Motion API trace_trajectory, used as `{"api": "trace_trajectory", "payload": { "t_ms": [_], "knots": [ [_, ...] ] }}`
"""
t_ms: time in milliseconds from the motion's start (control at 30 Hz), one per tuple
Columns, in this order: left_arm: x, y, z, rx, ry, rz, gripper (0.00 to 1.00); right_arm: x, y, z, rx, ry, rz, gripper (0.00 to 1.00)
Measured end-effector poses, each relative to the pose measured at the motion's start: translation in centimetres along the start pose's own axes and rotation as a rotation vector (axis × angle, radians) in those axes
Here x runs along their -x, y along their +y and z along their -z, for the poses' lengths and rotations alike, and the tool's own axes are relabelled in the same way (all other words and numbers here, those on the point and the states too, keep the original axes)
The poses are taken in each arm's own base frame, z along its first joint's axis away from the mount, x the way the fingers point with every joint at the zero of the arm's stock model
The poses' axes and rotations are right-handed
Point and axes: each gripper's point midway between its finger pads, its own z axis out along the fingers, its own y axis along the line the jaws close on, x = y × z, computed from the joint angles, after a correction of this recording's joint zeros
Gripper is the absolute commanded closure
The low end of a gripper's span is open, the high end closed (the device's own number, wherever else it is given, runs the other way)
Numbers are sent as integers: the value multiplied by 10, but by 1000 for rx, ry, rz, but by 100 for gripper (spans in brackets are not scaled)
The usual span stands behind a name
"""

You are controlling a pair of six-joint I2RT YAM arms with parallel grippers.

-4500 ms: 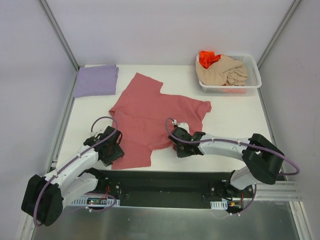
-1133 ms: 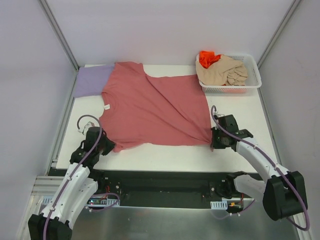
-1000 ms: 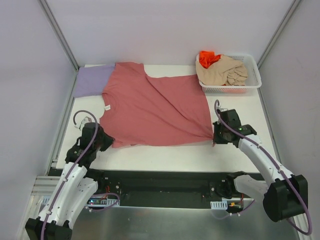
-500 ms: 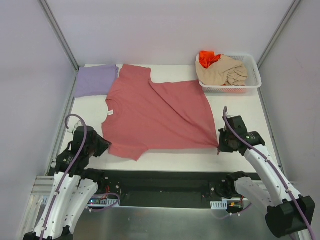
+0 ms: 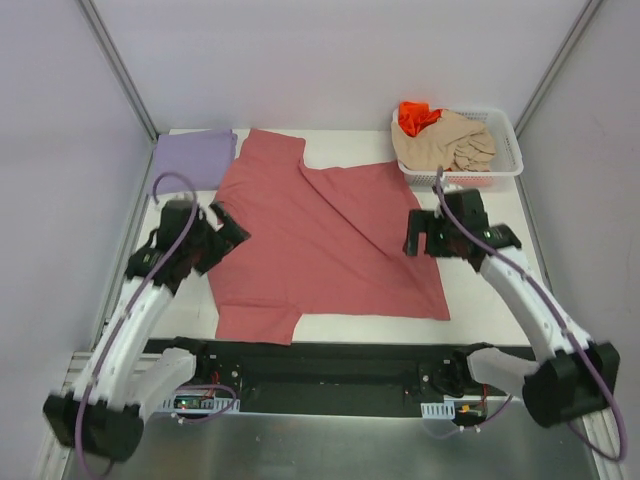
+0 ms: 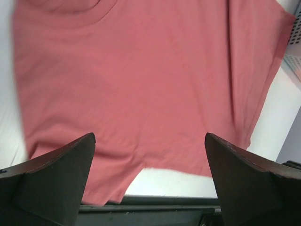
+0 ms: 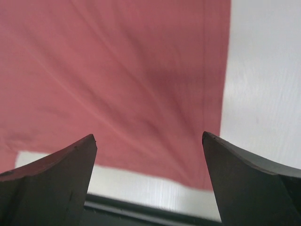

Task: Fold and stack the t-shirts
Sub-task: Flatten out the tshirt

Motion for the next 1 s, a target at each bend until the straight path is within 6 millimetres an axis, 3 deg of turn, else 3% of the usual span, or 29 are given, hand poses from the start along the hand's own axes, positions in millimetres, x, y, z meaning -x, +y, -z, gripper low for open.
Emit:
{"api": "trace_trajectory", "payload": {
  "t_ms": [100,200,267,333,467,600,800,1000],
  "knots": [
    [30,-37,-49,21,42,-55,1,67,23,-28,53,-52,25,4],
    [65,-72,-114,32,47,-120,1,138,49,-76,106,-71,48,4],
    [77,-82,-150,44,57,-148,1,176,64,-112,138,-84,67,4],
    [88,-86,-187,56,68,-166,1,187,69,-139,144,-69,80,4],
    [88,-66,-241,112,114,-166,1,172,66,-186,122,28,97,4],
    [75,-27,-268,201,178,-138,1,151,59,-219,93,125,100,4],
    [83,7,-264,293,154,-131,1,133,54,-229,45,183,114,4],
    [96,43,-247,362,135,-85,1,124,34,-231,-39,197,86,4]
  ]
}}
